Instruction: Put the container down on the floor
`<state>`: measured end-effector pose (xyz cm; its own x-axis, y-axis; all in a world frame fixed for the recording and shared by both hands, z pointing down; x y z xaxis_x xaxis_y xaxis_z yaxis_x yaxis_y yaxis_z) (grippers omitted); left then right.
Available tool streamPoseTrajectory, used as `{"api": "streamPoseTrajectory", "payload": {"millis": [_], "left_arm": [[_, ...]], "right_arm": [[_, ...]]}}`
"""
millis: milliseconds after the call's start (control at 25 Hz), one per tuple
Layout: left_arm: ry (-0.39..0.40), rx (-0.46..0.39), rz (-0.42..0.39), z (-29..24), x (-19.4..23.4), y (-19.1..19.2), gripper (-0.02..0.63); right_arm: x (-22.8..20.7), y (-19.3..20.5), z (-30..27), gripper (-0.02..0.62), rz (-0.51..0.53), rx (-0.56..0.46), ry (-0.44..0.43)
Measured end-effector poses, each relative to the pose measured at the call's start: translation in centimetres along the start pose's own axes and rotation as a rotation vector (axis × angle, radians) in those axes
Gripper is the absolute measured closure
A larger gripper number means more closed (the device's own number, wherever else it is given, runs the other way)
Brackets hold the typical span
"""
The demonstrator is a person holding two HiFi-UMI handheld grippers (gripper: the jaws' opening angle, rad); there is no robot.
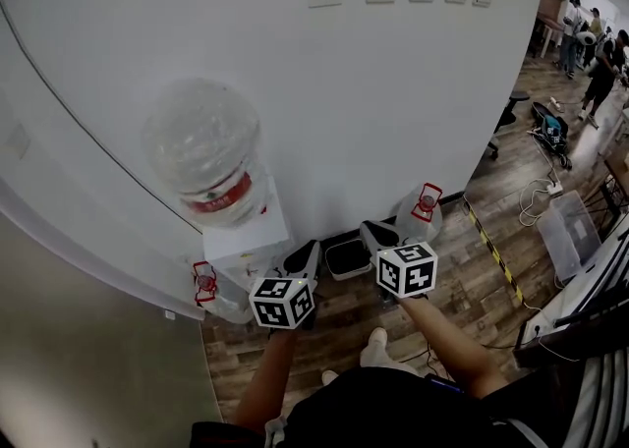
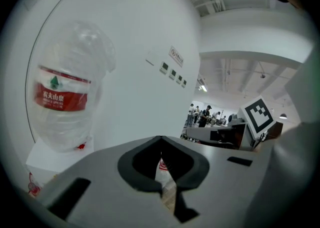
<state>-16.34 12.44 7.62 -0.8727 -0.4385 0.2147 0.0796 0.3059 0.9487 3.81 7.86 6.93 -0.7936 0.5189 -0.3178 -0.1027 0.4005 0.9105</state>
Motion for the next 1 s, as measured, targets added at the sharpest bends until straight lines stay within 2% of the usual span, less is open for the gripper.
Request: {"api": "streamPoseTrajectory", "payload": {"millis": [440,680,840,1000], "left_arm": [[0.025,-0.081,-0.053,7.0,-0.5,-1.0,0.592],[0.016,-0.096,-0.052,8.7,-0.5,-0.8,0.592],[-0.030,-0.100,-0.104,9.2,-0.7,-1.3,0.592],[-0.093,-0.123,-0.198,9.4,-1.3,-2.4,0.592]], "right_arm": [[7.3,0.2,3.4,0.566,0.067,-0.083,-0.001],[9.0,0.3,4.1,0.566,0.108,-0.089,-0.004],[9.2,-0.1,4.4,0.566,0.120,-0.113,-0.017],[8.9,-0.7,4.4,0.566,0.129,-0.119,-0.036]]}}
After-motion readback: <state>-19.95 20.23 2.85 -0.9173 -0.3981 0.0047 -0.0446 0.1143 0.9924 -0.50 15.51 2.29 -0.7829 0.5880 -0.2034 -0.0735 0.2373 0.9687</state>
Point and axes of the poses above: the fingertips, and each gripper's own axes: z backward along the fingers, x to its left, y out of its underside, the point moved 9 cm from there along z, backward along the fingers, and after that the axes turned 3 degrees about -z, right-handed, at the moved point
